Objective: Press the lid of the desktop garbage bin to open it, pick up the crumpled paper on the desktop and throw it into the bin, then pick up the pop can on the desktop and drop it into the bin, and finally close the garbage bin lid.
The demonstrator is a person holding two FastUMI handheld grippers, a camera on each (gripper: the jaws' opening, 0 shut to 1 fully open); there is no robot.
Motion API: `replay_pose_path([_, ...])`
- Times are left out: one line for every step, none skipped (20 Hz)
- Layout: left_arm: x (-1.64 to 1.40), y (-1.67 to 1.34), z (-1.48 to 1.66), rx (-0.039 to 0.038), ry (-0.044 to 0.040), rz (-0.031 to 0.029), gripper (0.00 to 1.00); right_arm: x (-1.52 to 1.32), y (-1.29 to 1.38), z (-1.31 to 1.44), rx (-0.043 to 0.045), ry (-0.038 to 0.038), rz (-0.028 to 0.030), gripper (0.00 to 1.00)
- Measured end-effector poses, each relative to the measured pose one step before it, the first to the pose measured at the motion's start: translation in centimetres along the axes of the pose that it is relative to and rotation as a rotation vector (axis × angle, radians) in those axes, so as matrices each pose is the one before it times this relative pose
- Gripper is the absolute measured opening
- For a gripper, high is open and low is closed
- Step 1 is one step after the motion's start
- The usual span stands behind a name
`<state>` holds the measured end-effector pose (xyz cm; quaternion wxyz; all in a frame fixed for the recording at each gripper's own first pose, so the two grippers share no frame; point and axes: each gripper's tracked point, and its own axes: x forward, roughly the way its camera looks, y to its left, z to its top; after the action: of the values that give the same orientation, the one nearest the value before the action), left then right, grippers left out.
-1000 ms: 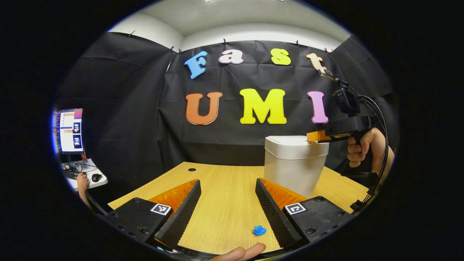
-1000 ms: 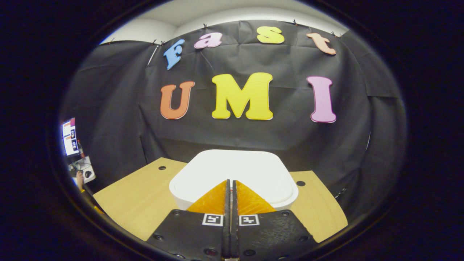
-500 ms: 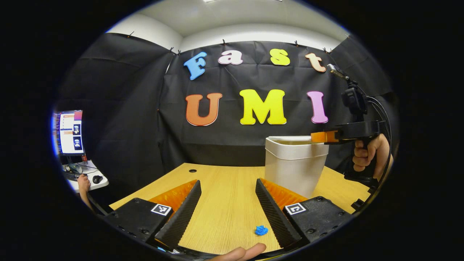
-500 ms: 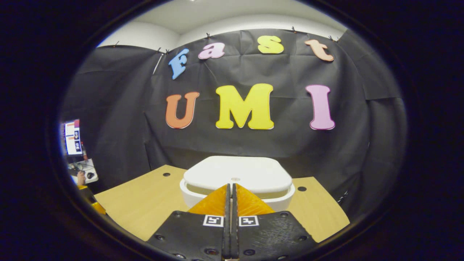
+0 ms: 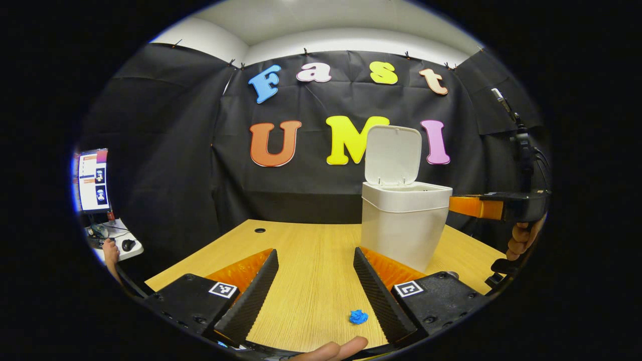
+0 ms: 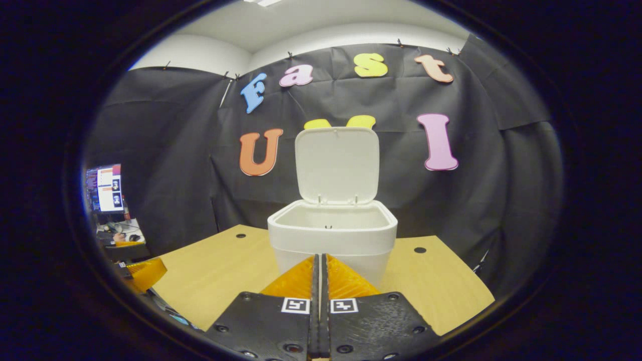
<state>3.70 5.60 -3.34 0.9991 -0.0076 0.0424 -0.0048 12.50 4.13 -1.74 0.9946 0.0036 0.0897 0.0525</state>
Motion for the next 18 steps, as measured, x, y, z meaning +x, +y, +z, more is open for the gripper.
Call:
replay_pose_path([0.577, -0.268, -0.731, -0.00779, 0.02449, -0.0186, 0.98, -0.599, 0.102, -1.025, -0.00727, 0.00163, 0.00209, 0.0])
replay_pose_path([0.294, -0.131, -0.542, -0.00167, 0.01976, -0.01063, 0.98, -0.563, 0.298, -0.912, -0.00653, 0.00473, 0.00824, 0.0])
replay_pose_path([0.507, -0.187, -0.568, 0.00465, 0.01915, -0.0075, 0.98, -0.709, 0.516, -0.738, -0.00774, 0.00359, 0.01863, 0.0])
replay_pose_path([0.398, -0.3, -0.707, 0.01118, 0.01951, -0.01459, 0.98, -0.787, 0.19, -0.701, -0.00598, -0.0015, 0.00516, 0.0])
replay_pose_path([0.537, -0.665, -0.704, 0.01318, 0.02111, -0.03448, 0.98, -0.758, -0.104, -0.7, 0.00561, -0.00095, -0.00408, 0.01])
replay_pose_path([0.3, -1.378, -0.922, -0.00103, 0.01915, -0.06994, 0.98, -1.009, 0.109, -1.306, 0.0322, 0.01095, 0.01041, 0.0])
replay_pose_path([0.359, -0.7, -0.833, 0.00645, 0.02901, -0.04966, 0.98, -0.626, 0.576, -1.025, 0.03616, 0.00996, 0.02433, 0.0])
replay_pose_path([0.43, -0.695, -0.91, 0.00918, 0.02926, -0.03774, 0.98, -0.745, 0.352, -0.796, 0.02534, 0.0099, 0.02747, 0.2])
replay_pose_path([0.32, -0.416, -0.867, 0.01321, 0.02587, -0.02577, 0.98, -0.626, -0.032, -0.944, 0.01088, 0.00996, 0.01241, 0.39])
replay_pose_path([0.339, -0.055, -0.678, 0.0094, 0.02518, -0.00857, 0.98, -0.666, -0.419, -0.946, 0.00072, 0.00893, -0.00455, 0.43])
replay_pose_path([0.44, 0.159, -0.765, 0.00342, 0.02597, -0.00127, 0.98, -0.562, -0.198, -1.225, -0.00723, 0.01173, -0.00165, 0.48])
replay_pose_path([0.62, 0.1, -0.854, -0.01097, 0.03175, 0.00207, 0.98, -0.713, -0.097, -1.62, -0.02213, 0.01972, 0.00204, 0.64])
replay_pose_path([0.533, -0.239, -0.88, -0.01202, 0.03471, -0.01226, 0.98, -0.372, -0.114, -1.0, -0.02123, 0.01477, -0.0045, 0.75])
replay_pose_path([0.635, -0.475, -1.167, -0.01091, 0.0397, -0.02431, 0.98, -0.316, -0.603, -1.054, -0.02182, 0.01369, -0.01969, 0.91])
replay_pose_path([0.589, -0.214, -1.315, -0.0017, 0.05348, -0.01438, 0.98, -0.172, -0.223, -0.877, -0.01755, 0.01355, -0.00691, 0.92])
replay_pose_path([0.864, -0.24, -1.855, 0.00564, 0.07278, -0.01526, 1.0, -0.201, -0.076, -0.775, -0.00517, 0.00799, -0.00127, 0.98])
replay_pose_path([0.917, -0.447, -1.454, 0.02318, 0.04961, -0.00692, 0.91, -0.043, 0.16, -0.85, 0.01061, 0.00761, 0.01199, 0.98])
replay_pose_path([0.493, -0.433, -0.393, 0.00915, 0.01961, -0.01737, 0.9, 0.091, 0.148, -0.44, 0.00651, 0.01066, 0.00838, 0.97])
